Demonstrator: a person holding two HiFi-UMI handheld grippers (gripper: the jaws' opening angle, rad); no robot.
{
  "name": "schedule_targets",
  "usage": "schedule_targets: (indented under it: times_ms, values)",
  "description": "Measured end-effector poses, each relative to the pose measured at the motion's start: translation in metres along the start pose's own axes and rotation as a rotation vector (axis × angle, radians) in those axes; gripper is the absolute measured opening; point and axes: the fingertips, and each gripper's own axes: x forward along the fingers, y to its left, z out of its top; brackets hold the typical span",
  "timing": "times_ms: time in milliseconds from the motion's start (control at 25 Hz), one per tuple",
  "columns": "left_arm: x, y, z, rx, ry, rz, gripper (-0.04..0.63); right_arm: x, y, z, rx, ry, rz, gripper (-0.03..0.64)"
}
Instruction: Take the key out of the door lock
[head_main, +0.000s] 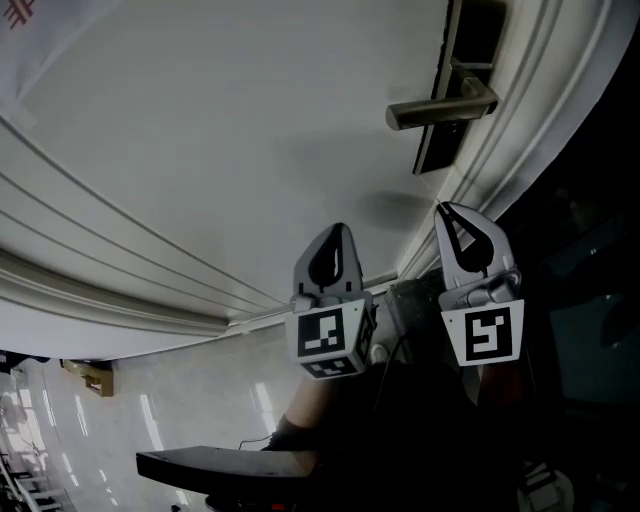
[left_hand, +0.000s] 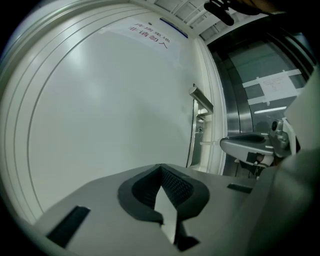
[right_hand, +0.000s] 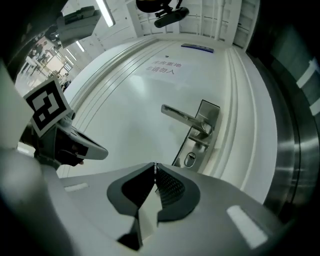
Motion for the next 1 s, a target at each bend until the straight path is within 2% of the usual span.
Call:
schedule_targets:
  times_ms: [240, 520, 1000]
  values:
    - [0.0, -0.002, -0.001, -0.028, 0.025, 0.002, 0.0, -0.001, 0.019, -0.009, 0.132, 0.037, 0.086, 0.012]
    - [0.005, -0.005, 0.0, -0.009, 0.025, -0.004, 0.0, 0.001, 0.022, -0.013, 0.241, 0.044, 0.147, 0.012]
    - [0.011, -0.002, 0.005, 0.019, 0.021, -0.004, 0.0, 0.009, 0.026, 0.0, 0.236, 0.004, 0.177, 0.012]
